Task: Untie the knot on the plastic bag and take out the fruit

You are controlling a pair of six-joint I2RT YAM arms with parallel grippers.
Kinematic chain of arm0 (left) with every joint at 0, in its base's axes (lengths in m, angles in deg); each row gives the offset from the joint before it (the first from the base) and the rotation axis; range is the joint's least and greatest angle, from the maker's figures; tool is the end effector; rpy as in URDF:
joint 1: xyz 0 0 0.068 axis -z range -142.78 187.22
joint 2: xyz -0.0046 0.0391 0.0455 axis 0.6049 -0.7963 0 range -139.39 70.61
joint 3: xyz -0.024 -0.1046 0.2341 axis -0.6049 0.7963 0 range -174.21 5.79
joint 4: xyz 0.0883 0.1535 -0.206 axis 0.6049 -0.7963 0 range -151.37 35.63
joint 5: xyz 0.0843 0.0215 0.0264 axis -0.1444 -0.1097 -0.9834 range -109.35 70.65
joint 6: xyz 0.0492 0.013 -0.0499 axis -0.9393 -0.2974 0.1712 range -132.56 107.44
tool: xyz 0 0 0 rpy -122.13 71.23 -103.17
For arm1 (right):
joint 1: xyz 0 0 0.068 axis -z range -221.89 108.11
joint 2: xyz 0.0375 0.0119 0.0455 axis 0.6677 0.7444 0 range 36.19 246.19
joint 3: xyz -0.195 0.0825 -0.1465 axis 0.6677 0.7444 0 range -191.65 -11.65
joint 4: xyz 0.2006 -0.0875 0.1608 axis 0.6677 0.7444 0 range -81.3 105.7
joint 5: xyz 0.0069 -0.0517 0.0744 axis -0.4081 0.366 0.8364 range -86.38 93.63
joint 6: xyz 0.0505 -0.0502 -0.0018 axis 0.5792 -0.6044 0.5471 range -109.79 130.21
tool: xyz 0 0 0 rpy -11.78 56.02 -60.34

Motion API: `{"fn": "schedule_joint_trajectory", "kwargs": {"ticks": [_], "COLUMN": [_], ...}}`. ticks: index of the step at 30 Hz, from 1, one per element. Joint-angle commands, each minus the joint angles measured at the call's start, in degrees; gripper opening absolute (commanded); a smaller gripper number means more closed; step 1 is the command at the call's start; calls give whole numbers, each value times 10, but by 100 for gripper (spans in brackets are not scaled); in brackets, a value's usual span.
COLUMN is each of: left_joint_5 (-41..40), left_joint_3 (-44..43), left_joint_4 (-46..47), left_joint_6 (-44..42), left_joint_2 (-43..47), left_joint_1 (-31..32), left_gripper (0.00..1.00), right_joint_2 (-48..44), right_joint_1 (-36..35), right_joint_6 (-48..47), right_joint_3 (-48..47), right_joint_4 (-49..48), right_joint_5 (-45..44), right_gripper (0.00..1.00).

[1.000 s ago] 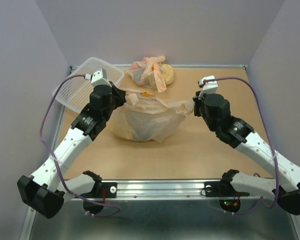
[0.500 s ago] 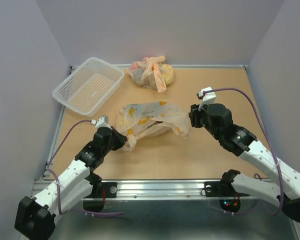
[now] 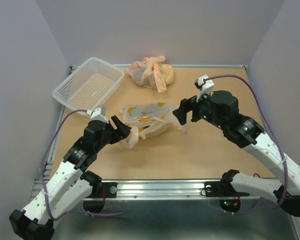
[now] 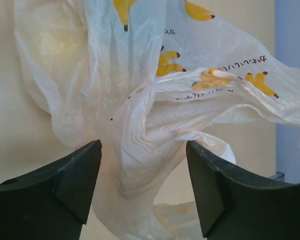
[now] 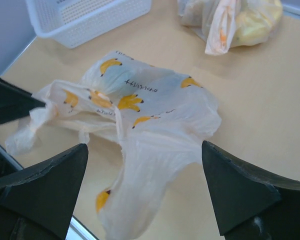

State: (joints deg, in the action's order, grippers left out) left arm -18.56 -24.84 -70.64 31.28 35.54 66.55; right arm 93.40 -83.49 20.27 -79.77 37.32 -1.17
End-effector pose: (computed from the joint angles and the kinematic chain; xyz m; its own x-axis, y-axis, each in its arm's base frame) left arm 0.1746 -0.0989 0.2492 -0.5694 -0.4745 -0.6713 0.1478 0.7442 -0.6514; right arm 0.1913 0.1634 0.3891 -0.3291 -0.0594 -0.9424 -0.5530 0.8211 0.1414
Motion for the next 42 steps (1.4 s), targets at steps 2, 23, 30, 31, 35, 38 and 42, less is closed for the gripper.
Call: {"fn": "schedule_joint_trajectory", "kwargs": {"ticks": [2, 23, 30, 31, 35, 38, 42], "left_joint_5": [-128, -60, -116, -126, -149, -160, -192], "left_joint_3": [-153, -248, -231, -225, -208, -189, -167], "left_joint_4": [-131, 11, 52, 58, 89, 120, 198], "left_joint_6": [-100, -200, -222, -226, -263, -281, -323], "left_joint_2": [-10, -112, -138, -141, -156, -170, -204], "left_joint_1": [2, 131, 213, 219, 253, 273, 311], "left_gripper": [81, 76, 75, 75, 75, 75, 76], "right_joint_2": [25, 330, 391, 393, 370, 354, 346], "right_joint_1": [1, -5, -5, -5, -5, -5, -5], "right_joint_6": [-38, -201, -211, -211, -204, -194, -185], "right_joint_3": [-46, -193, -198, -199, -212, -213, -204], "right_joint_4": [38, 75, 73, 73, 68, 62, 60], "right_joint_5": [73, 197, 190, 183, 181, 182, 185], "right_gripper": [100, 78, 45, 28, 1, 0, 0]}}
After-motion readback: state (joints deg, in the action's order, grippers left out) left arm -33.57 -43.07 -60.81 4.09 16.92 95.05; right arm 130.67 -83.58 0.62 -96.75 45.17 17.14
